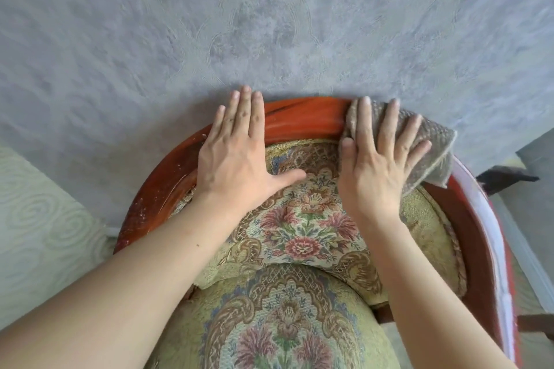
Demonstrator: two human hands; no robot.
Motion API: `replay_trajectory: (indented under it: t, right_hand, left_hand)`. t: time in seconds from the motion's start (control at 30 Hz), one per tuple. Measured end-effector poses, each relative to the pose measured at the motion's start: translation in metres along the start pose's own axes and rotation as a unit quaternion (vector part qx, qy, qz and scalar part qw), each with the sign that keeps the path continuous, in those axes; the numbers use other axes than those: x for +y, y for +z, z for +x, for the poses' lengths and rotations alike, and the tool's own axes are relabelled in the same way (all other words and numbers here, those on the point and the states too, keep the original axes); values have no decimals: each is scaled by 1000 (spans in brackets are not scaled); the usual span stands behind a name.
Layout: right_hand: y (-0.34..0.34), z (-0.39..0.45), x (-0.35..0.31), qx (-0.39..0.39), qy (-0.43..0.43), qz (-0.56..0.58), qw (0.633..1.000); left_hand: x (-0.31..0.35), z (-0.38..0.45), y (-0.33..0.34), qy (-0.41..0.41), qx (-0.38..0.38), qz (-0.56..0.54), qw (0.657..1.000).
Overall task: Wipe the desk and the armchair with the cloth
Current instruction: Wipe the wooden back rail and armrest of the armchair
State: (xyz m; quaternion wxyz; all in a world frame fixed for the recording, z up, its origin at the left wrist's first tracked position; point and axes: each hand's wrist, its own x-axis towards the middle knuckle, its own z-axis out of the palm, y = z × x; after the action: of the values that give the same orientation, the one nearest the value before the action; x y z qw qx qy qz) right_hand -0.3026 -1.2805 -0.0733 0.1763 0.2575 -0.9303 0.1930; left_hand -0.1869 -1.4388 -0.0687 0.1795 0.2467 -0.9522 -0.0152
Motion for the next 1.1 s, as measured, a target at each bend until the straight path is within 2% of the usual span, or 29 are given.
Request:
replay_trajectory:
  t: [0.2,0.37,0.43,0.6,0.73,0.8,0.97,1.1]
  right_hand:
    - [13,11,-61,-41,-185,15,982]
    - [13,10,-43,-24,-235,-45,971]
    - [10,12,-32,-2,-218,-64,974]
    - [0,2,10,33,-7,-35,999]
    - [4,3,-10,43,42,4,998]
    - [9,6,-30,42,21,30,998]
    - [24,-1,-75,-10,-140,50,989]
    - [19,1,-70,-28,-181,22,983]
  left_hand:
    - [2,-1,-2,-4,-1,-20,1000]
    - [4,-1,-2,-19,8,-22,1000]
    - [5,-1,-1,-25,5,-23,999]
    - [3,-1,4,-23,11,17,1000]
    - [4,-1,5,-23,15,18,999]
    - [3,-1,2,-25,7,9,1000]
    - [8,2,1,-30,10,28,999]
    - [8,3,-6,-34,-13,12,999]
